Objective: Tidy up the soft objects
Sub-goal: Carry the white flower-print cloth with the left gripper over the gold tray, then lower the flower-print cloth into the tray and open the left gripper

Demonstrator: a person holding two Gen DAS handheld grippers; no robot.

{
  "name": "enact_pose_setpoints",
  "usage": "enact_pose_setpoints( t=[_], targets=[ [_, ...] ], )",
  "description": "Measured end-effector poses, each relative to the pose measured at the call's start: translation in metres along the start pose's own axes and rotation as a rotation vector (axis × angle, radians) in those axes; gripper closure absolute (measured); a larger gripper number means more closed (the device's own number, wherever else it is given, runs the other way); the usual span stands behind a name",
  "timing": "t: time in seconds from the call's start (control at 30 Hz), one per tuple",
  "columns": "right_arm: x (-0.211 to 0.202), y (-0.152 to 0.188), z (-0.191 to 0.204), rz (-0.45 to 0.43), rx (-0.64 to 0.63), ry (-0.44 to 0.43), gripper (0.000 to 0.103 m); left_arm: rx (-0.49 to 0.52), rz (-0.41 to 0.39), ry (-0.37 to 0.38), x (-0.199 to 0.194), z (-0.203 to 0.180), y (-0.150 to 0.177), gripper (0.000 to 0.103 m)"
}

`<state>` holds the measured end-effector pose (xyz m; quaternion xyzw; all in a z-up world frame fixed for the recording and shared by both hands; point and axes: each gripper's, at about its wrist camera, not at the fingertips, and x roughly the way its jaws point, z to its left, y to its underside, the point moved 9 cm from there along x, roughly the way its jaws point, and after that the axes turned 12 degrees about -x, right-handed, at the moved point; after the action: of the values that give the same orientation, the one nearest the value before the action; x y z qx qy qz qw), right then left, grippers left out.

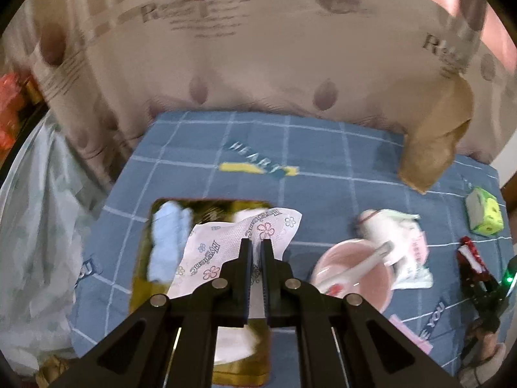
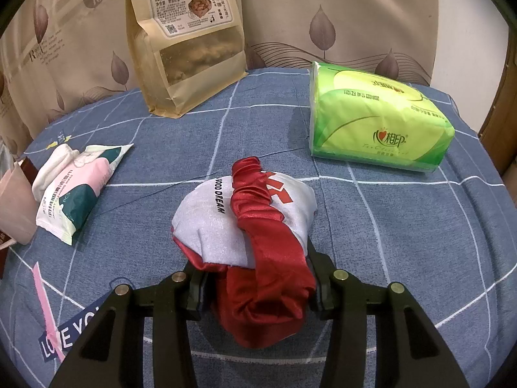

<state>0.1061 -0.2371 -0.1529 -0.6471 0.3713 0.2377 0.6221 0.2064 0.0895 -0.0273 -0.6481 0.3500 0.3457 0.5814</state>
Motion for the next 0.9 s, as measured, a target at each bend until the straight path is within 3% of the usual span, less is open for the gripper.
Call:
enact_pose_setpoints(
  t=[0.4, 0.9],
  targets=[
    [0.001, -0.001, 0.002, 0.003, 0.0, 0.006, 0.058, -0.093, 0.075, -0.068, 0.024, 0.077, 0.038, 0.098],
    [0.003, -0.003, 0.006, 0.005, -0.001, 0.013, 0.058, -0.121, 0.146, -0.067, 0.038, 0.105, 0.096, 0.098]
  ],
)
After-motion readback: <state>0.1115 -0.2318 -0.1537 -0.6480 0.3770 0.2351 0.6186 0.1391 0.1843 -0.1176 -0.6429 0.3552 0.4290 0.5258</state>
